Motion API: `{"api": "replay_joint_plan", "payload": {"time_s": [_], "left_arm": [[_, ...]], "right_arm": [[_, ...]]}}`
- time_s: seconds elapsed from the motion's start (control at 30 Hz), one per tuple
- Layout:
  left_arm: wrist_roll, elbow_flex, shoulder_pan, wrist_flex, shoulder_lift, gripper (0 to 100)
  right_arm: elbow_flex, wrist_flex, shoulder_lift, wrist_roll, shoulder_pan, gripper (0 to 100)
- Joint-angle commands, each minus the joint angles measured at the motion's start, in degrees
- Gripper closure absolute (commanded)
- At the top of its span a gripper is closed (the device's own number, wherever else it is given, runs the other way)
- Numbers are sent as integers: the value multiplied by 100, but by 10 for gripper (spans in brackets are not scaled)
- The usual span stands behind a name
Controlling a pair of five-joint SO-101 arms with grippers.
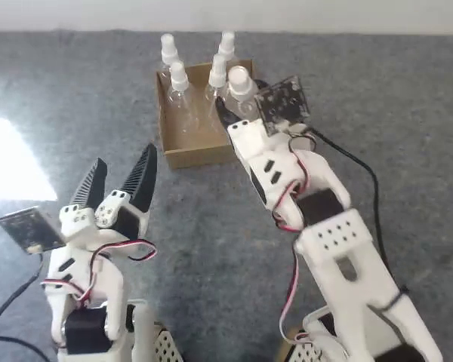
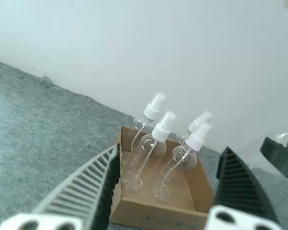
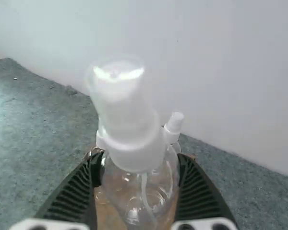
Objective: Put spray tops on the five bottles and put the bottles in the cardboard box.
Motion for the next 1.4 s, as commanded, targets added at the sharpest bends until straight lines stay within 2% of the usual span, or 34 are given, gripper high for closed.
{"api": "replay_joint_plan", "payload": {"time_s": [0.0,0.3,0.73,1.37], "left_arm": [[88,-259,-44,-237,-88,699],[88,-259,-44,-237,-88,699],[88,-259,-44,-237,-88,699],[79,-259,-44,-237,-88,700]], "right_arm": [[-97,-690,444,79,251,992],[-97,-1569,1473,62,365,992],[-105,-2299,2431,53,637,992],[-765,-1895,3521,70,637,992]]}}
